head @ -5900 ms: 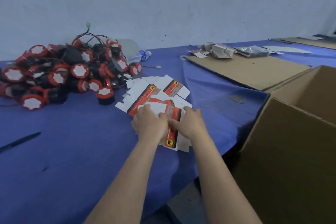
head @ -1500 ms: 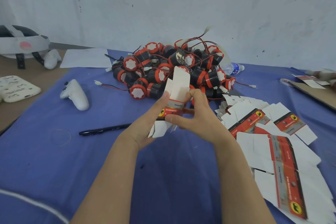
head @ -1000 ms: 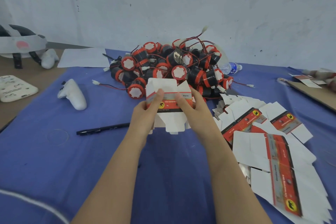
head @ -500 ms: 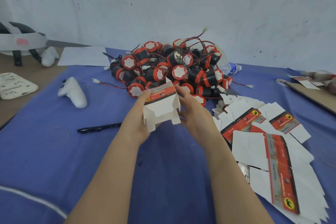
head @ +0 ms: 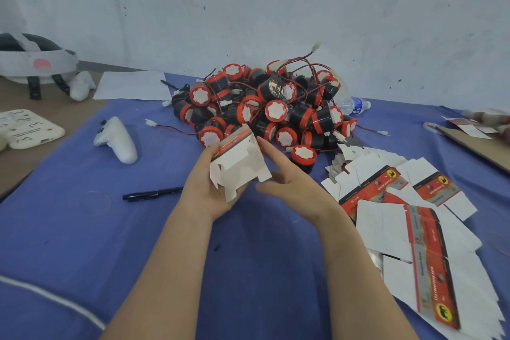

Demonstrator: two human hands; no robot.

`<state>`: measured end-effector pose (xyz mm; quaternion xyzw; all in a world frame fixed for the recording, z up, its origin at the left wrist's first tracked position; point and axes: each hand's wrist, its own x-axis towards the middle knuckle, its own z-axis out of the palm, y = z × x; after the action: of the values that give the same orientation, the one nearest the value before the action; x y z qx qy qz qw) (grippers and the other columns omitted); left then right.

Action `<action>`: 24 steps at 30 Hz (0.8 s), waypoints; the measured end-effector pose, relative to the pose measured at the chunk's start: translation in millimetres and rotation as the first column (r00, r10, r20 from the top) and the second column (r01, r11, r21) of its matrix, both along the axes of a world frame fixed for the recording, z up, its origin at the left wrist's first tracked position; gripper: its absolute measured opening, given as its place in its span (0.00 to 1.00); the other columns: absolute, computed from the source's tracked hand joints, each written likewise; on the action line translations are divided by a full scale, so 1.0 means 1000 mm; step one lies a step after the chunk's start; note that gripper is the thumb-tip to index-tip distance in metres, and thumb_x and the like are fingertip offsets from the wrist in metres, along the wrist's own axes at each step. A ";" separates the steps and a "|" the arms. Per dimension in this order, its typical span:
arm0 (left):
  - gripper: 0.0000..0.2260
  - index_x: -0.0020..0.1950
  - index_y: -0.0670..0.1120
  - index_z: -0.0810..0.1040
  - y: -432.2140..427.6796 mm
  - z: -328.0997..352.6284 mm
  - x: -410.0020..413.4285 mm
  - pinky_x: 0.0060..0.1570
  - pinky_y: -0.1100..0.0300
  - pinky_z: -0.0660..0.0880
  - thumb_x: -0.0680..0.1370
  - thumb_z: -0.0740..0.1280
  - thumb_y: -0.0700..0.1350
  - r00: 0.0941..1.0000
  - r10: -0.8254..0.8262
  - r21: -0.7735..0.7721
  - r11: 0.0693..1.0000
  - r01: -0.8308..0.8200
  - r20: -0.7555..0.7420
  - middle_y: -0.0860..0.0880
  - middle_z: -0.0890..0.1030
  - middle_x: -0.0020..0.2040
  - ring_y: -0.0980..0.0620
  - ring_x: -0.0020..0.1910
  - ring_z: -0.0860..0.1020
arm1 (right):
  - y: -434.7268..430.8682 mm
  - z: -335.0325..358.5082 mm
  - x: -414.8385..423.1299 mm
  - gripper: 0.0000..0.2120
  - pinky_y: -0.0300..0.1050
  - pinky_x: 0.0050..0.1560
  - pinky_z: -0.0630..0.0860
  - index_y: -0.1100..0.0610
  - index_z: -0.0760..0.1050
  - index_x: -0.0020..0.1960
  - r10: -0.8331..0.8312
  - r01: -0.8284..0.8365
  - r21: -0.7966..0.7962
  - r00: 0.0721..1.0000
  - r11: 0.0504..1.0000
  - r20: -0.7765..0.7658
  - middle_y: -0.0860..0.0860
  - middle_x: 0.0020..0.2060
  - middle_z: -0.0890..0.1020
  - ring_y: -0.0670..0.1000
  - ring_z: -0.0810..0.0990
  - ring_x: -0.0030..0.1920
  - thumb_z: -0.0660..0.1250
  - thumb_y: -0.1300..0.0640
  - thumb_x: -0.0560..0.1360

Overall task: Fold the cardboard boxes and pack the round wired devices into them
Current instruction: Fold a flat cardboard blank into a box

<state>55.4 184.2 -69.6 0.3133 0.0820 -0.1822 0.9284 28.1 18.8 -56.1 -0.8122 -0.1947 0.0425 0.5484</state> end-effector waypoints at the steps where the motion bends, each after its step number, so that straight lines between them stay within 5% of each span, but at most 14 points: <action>1: 0.13 0.49 0.45 0.82 0.000 0.000 0.000 0.34 0.59 0.80 0.77 0.66 0.53 1.000 -0.008 -0.004 1.000 0.008 -0.005 0.46 0.85 0.44 0.48 0.37 0.84 | 0.002 0.000 0.001 0.34 0.36 0.59 0.74 0.45 0.57 0.76 -0.041 0.041 0.001 0.999 0.999 0.020 0.35 0.68 0.69 0.40 0.77 0.58 0.66 0.65 0.77; 5: 0.13 0.47 0.43 0.83 -0.001 0.000 0.001 0.31 0.58 0.80 0.77 0.66 0.52 0.999 -0.050 0.038 0.998 0.050 -0.012 0.44 0.85 0.42 0.47 0.36 0.84 | 0.005 -0.004 0.004 0.33 0.36 0.53 0.76 0.45 0.62 0.74 -0.166 0.171 -0.028 0.978 0.985 0.125 0.41 0.66 0.73 0.45 0.79 0.52 0.72 0.57 0.74; 9: 0.12 0.53 0.44 0.82 0.001 0.000 0.001 0.32 0.58 0.80 0.76 0.67 0.51 0.993 -0.114 0.152 0.982 0.109 0.025 0.44 0.85 0.47 0.47 0.40 0.84 | 0.000 -0.006 0.007 0.44 0.36 0.48 0.75 0.39 0.51 0.76 -0.163 0.182 -0.110 0.973 0.977 0.163 0.47 0.63 0.71 0.50 0.77 0.45 0.75 0.53 0.70; 12: 0.12 0.54 0.45 0.82 0.003 0.000 0.001 0.37 0.55 0.80 0.76 0.67 0.51 0.986 -0.162 0.247 0.958 0.149 0.033 0.44 0.84 0.50 0.47 0.42 0.84 | -0.002 -0.007 0.008 0.49 0.45 0.59 0.75 0.38 0.47 0.75 -0.104 0.131 -0.148 0.979 0.980 0.175 0.46 0.69 0.64 0.50 0.73 0.62 0.77 0.54 0.68; 16: 0.11 0.53 0.44 0.81 0.006 0.002 0.001 0.36 0.55 0.79 0.76 0.65 0.48 0.994 -0.112 0.260 0.960 0.104 0.015 0.43 0.85 0.44 0.46 0.37 0.84 | -0.001 -0.007 0.006 0.40 0.34 0.59 0.73 0.33 0.56 0.68 -0.012 0.042 -0.171 0.985 0.984 0.172 0.38 0.65 0.63 0.45 0.65 0.68 0.76 0.58 0.69; 18: 0.09 0.49 0.42 0.80 0.005 0.002 0.001 0.33 0.56 0.79 0.77 0.64 0.47 0.998 -0.060 0.245 0.968 0.053 0.020 0.43 0.84 0.39 0.46 0.33 0.83 | 0.001 -0.007 0.006 0.34 0.40 0.61 0.74 0.37 0.63 0.65 -0.007 0.038 -0.175 0.985 0.984 0.175 0.41 0.65 0.67 0.46 0.67 0.67 0.76 0.59 0.69; 24: 0.18 0.54 0.46 0.77 -0.003 0.011 0.003 0.46 0.53 0.77 0.79 0.58 0.59 0.970 0.095 0.203 0.969 -0.142 0.222 0.47 0.83 0.43 0.48 0.43 0.82 | 0.001 -0.009 0.007 0.25 0.38 0.56 0.75 0.45 0.68 0.64 -0.142 0.147 -0.026 0.980 0.989 0.140 0.37 0.59 0.75 0.38 0.74 0.60 0.74 0.54 0.71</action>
<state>58.1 181.2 -58.5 0.4251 0.0213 -0.0818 0.9012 35.4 20.0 -64.7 -0.8350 -0.1719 -0.0501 0.5204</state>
